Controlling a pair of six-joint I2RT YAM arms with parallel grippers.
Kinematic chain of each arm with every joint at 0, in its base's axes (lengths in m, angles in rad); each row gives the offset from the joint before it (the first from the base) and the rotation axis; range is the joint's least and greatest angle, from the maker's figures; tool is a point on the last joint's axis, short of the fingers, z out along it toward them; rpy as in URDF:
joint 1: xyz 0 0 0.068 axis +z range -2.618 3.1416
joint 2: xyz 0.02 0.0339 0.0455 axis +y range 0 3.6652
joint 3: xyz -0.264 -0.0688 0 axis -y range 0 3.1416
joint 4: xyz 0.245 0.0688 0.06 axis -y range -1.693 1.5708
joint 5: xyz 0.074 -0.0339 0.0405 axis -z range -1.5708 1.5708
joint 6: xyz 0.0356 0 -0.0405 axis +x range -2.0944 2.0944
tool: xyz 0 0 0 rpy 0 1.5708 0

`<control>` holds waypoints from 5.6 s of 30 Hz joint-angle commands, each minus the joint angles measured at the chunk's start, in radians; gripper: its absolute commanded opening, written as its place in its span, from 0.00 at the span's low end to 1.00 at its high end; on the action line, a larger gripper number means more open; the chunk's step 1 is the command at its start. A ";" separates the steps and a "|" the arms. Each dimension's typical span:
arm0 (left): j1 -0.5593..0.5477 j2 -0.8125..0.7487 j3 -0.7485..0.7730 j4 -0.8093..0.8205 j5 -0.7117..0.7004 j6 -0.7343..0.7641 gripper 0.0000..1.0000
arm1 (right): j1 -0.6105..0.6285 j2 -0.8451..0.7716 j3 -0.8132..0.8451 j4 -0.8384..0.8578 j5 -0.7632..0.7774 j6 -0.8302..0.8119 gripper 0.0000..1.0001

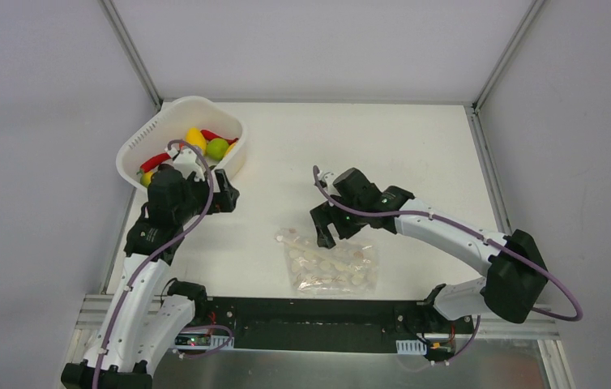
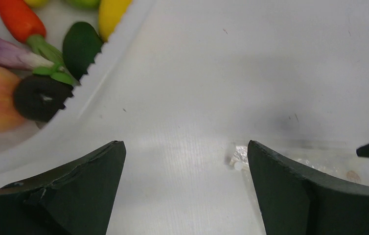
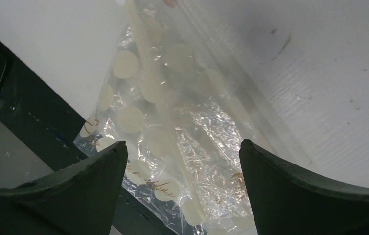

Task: Place the food in the zip-top bag and seal the zipper
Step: Pick up the zipper food storage bag at the center of the board, then move the bin to the center of the board.

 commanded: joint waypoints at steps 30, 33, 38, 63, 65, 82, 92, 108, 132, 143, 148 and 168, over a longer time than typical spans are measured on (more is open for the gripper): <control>0.009 0.647 0.302 -0.035 -0.054 0.268 0.89 | 0.135 0.204 -0.020 0.078 0.130 -0.136 0.95; -0.001 0.618 0.266 -0.002 0.068 0.221 0.87 | 0.134 0.147 -0.077 0.145 0.189 -0.175 0.95; -0.081 0.551 0.194 0.089 0.143 0.115 0.87 | 0.134 0.045 -0.198 0.272 0.185 -0.253 0.94; -0.276 0.110 0.028 0.086 0.058 0.014 0.85 | 0.133 -0.141 -0.236 0.370 0.095 -0.351 0.00; -0.295 0.092 0.034 0.087 0.084 0.028 0.85 | 0.134 -0.174 -0.248 0.374 0.079 -0.373 0.00; -0.654 0.342 0.255 -0.066 0.136 0.322 0.81 | 0.135 -0.493 -0.368 0.371 -0.213 -0.556 0.00; -0.715 0.403 0.299 -0.118 0.226 0.349 0.76 | 0.134 -0.464 -0.359 0.372 -0.202 -0.572 0.00; -0.725 0.477 0.325 -0.164 0.164 0.336 0.53 | 0.135 -0.515 -0.371 0.390 -0.241 -0.560 0.00; -0.801 0.483 0.354 -0.143 0.049 0.328 0.72 | 0.135 -0.488 -0.370 0.467 -0.199 -0.524 0.00; -0.804 0.402 0.279 -0.042 0.049 0.307 0.76 | 0.134 -0.482 -0.370 0.495 -0.136 -0.492 0.00; -0.803 0.410 0.276 -0.073 -0.025 0.312 0.74 | 0.135 -0.496 -0.378 0.515 -0.131 -0.484 0.00; -0.805 0.400 0.235 0.002 -0.131 0.300 0.32 | 0.135 -0.509 -0.399 0.545 -0.176 -0.501 0.00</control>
